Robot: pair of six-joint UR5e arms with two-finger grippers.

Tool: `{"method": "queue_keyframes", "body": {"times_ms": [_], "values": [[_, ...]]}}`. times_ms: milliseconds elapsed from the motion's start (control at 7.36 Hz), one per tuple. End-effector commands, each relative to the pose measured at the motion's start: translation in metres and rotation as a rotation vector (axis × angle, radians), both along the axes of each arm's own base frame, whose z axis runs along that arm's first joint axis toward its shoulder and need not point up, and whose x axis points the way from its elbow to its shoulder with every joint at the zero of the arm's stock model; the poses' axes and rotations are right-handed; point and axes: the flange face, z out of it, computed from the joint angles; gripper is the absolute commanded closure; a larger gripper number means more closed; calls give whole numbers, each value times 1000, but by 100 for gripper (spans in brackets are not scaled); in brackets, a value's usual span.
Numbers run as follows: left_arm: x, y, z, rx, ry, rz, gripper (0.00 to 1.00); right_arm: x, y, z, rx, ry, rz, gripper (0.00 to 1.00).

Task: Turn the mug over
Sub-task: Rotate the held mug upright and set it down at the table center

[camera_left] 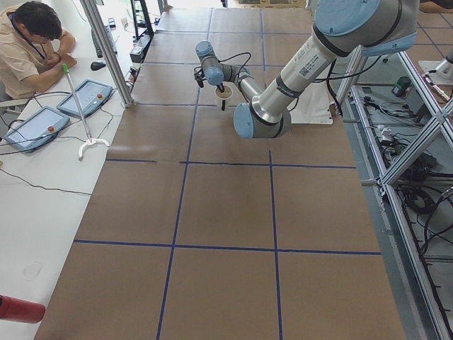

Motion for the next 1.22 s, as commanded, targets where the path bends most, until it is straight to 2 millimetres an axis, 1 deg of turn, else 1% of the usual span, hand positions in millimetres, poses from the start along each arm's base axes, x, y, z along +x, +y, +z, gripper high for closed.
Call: {"method": "queue_keyframes", "body": {"times_ms": [0, 136, 272, 407, 543, 679, 815, 951, 1086], "values": [[6, 7, 1, 4, -4, 9, 13, 0, 0, 0, 0, 0, 0, 0], [3, 4, 0, 16, -7, -9, 0, 0, 0, 0, 0, 0, 0, 0], [-16, -3, -12, 24, 0, -29, 0, 0, 0, 0, 0, 0, 0, 0], [-52, 2, -40, 66, -11, -18, 0, 0, 0, 0, 0, 0, 0, 0], [-90, 10, -56, 93, -42, -6, 0, 0, 0, 0, 0, 0, 0, 0], [-144, 18, -42, 173, -38, 9, 0, 0, 0, 0, 0, 0, 0, 0], [-197, 17, 9, 276, -42, 29, 0, 0, 0, 0, 0, 0, 0, 0], [-267, -2, 59, 425, -60, 51, 0, 0, 0, 0, 0, 0, 0, 0], [-332, -26, 114, 562, -105, 95, 0, 0, 0, 0, 0, 0, 0, 0]]}}
